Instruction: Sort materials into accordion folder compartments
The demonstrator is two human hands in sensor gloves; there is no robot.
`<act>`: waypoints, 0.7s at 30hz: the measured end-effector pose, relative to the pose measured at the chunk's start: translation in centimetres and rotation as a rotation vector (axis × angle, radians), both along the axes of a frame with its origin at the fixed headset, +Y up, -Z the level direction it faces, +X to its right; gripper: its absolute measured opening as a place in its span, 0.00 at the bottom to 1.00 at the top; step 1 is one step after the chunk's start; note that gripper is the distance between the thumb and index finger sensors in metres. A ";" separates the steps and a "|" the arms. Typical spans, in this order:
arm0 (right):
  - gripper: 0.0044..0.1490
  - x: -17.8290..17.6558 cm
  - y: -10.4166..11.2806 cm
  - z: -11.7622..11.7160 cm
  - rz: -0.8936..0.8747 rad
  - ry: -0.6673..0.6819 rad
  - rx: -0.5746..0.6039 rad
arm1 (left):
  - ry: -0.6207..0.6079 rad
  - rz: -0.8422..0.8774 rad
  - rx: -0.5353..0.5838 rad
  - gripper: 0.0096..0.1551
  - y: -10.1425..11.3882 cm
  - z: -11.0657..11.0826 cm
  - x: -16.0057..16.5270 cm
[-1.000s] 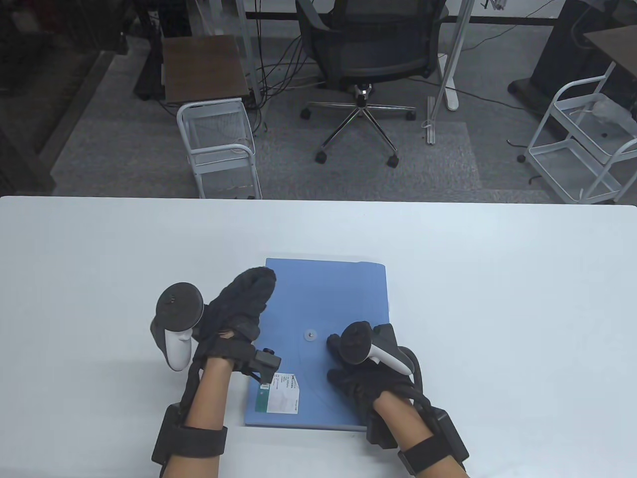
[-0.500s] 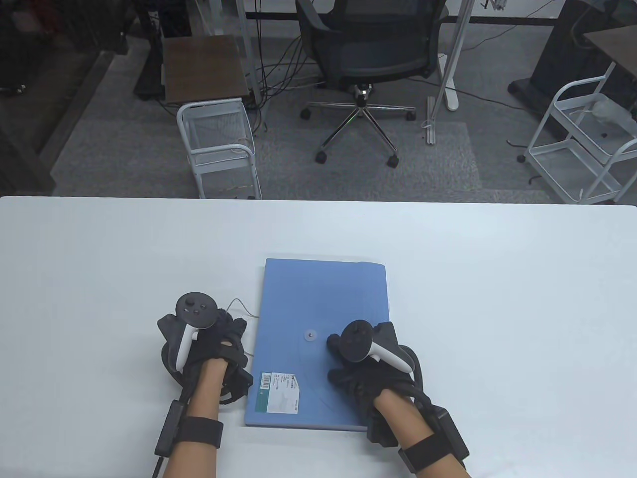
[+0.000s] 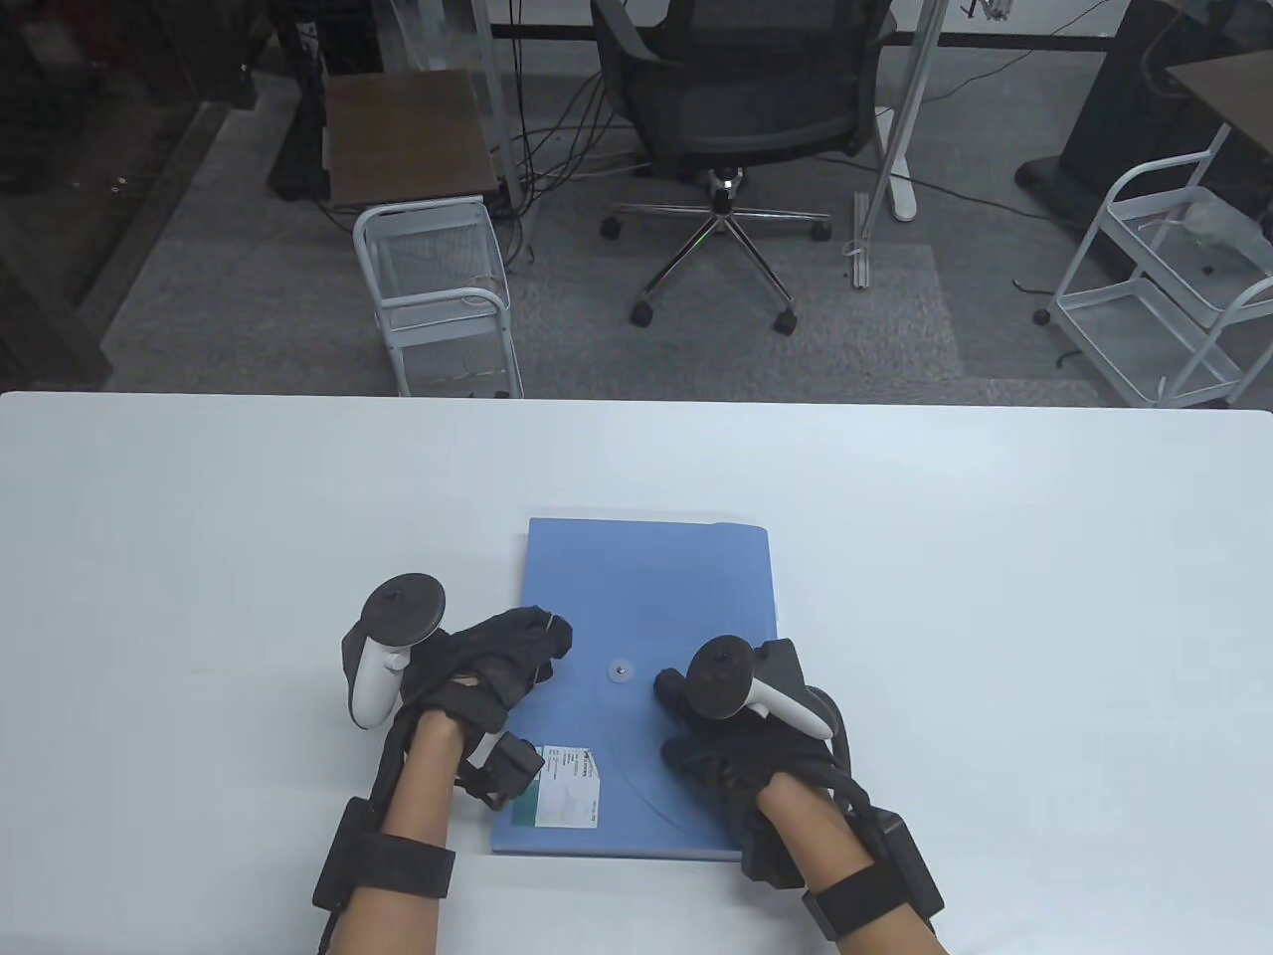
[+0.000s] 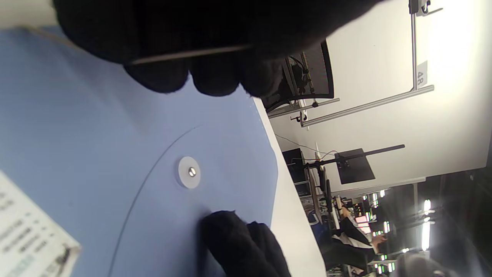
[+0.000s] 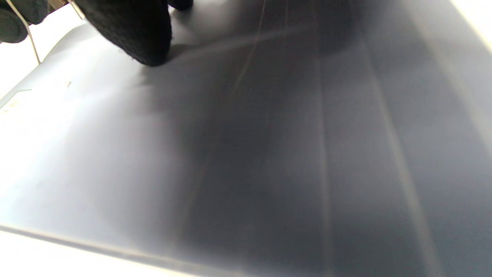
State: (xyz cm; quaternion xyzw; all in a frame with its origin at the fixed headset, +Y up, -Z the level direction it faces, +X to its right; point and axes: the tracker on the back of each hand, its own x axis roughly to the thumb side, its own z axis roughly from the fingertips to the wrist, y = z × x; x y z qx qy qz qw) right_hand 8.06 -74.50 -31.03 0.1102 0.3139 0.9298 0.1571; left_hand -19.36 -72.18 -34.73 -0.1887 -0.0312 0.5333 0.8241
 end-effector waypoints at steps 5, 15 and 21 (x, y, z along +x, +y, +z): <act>0.42 0.1 -0.1 -0.1 -0.002 0.006 -0.004 | -0.032 -0.329 0.133 0.23 0.0 -0.4 1.8; 0.42 0.0 0.0 0.0 0.019 0.006 -0.001 | -0.092 -0.909 0.301 0.24 -0.7 -1.0 8.7; 0.41 0.1 0.0 -0.1 0.020 0.011 -0.004 | -0.107 -1.057 0.306 0.28 -1.0 -1.2 10.6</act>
